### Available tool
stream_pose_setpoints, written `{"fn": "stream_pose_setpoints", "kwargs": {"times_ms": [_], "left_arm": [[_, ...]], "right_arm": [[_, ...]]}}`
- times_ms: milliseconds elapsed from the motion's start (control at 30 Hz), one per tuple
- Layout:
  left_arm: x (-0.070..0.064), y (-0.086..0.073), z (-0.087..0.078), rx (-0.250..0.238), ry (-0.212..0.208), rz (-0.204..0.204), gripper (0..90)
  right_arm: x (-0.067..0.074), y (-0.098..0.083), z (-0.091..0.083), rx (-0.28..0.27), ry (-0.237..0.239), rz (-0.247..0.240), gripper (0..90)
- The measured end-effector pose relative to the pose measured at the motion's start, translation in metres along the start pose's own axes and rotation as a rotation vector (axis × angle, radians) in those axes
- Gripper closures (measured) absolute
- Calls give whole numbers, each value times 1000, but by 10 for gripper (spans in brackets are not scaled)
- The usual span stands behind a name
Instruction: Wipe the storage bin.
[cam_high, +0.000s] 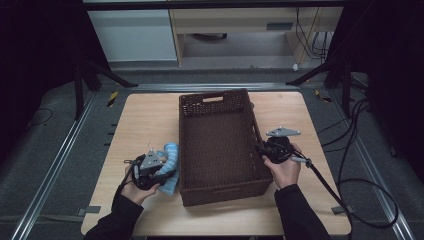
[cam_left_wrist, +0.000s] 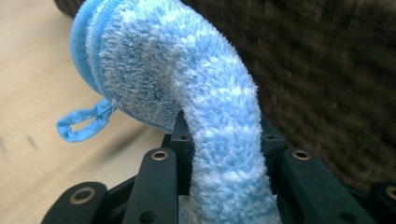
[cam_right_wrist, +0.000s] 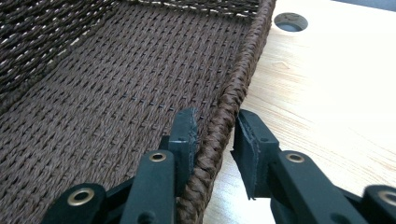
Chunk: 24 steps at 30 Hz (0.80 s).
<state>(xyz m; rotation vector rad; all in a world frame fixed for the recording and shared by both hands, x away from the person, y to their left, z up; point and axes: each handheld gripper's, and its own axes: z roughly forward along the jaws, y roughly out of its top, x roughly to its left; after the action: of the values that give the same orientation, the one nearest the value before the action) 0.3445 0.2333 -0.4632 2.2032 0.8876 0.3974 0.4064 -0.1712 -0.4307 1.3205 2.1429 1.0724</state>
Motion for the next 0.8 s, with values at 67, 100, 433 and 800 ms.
{"fn": "stream_pose_setpoints", "kwargs": {"times_ms": [67,100,433,800], "left_arm": [[-1,-4,6,26,-4,2,674],[-1,-5,9,34,-3,3,674],[5,8,-7,-41,9,-13,673],[-6,6,-18,-54,0,0,673]], "right_arm": [[1,0,1,-10,-13,7,700],[1,0,1,-14,-21,10,699],[-2,3,2,-38,-10,-16,608],[-2,2,-3,8,28,-35,573]]}}
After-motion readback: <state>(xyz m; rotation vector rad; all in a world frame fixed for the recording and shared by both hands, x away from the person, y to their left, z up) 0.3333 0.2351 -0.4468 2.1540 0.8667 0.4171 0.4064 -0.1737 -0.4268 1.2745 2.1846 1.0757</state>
